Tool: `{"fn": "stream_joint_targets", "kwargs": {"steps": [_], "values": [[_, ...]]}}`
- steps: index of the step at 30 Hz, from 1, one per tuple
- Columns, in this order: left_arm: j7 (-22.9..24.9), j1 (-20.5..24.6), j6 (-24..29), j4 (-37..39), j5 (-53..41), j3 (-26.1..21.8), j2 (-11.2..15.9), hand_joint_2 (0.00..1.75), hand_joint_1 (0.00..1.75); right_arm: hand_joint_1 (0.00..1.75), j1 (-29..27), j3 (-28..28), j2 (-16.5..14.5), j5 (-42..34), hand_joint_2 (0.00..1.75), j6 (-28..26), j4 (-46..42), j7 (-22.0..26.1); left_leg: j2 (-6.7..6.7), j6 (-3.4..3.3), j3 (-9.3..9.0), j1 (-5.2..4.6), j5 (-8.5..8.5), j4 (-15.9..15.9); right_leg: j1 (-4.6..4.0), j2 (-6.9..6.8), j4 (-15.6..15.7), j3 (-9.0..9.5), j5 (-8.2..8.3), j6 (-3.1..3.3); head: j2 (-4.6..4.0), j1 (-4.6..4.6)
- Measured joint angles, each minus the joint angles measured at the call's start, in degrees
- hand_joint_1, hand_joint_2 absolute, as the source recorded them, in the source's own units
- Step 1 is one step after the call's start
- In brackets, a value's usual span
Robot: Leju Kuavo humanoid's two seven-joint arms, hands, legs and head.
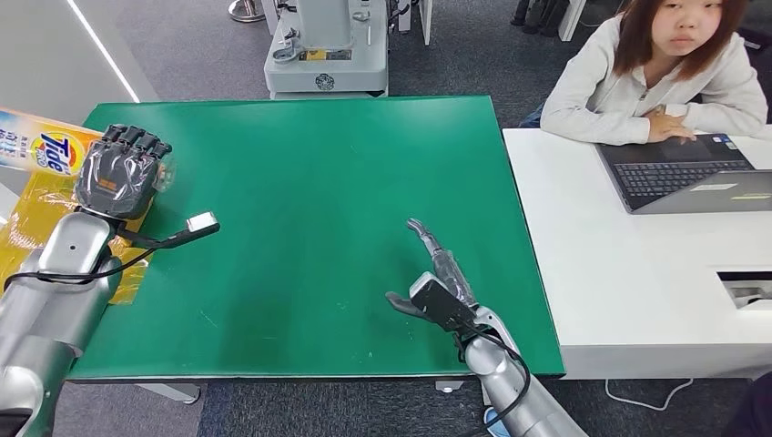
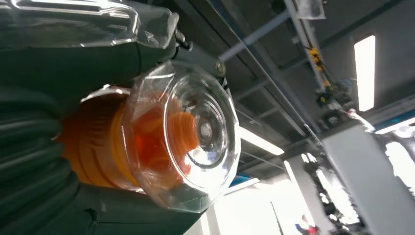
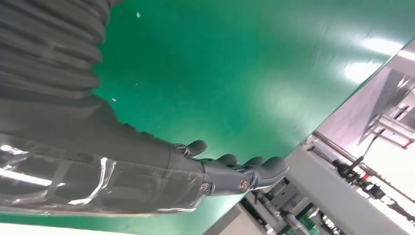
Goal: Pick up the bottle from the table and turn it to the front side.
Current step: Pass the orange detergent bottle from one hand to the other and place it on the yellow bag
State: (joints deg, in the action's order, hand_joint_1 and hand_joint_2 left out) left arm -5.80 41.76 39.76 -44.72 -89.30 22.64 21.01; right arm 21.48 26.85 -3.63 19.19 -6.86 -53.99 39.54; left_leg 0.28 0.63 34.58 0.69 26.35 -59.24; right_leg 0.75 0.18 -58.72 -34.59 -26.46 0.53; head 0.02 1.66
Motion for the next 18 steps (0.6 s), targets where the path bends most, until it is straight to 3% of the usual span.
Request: {"fn": "stream_joint_targets", "kwargs": {"steps": [6,10,18], "values": [[1.5,0.0,0.0,0.7,-0.1,0.9,0.6,1.75,1.75,0.0,-0.8,-0.4,0.1,-0.1,1.75,0.0,-1.1,-0.2,-0.02,0.0,0.0,0.0,0.0,0.0,0.0,-0.02,0.0,0.01,0.0,0.0,-0.02,-0.02],[4.2,0.5,0.1,9.3,0.4,4.1,0.5,1.75,1.75,0.0,-3.7,-1.5,0.9,-0.1,1.75,0.0,-5.6,-1.2,0.0,0.0,0.0,-0.01,0.0,0.0,0.0,0.0,0.0,0.0,0.01,0.0,-0.02,-0.03],[0.5,0.5,-0.5,17.8,1.8,4.1,-1.1,1.75,1.75,0.0,-4.7,-1.6,1.5,0.4,1.75,0.7,-7.6,-1.5,0.0,0.0,0.0,0.0,0.0,0.0,0.0,0.0,0.0,-0.01,0.0,0.0,-0.02,-0.03]]}}
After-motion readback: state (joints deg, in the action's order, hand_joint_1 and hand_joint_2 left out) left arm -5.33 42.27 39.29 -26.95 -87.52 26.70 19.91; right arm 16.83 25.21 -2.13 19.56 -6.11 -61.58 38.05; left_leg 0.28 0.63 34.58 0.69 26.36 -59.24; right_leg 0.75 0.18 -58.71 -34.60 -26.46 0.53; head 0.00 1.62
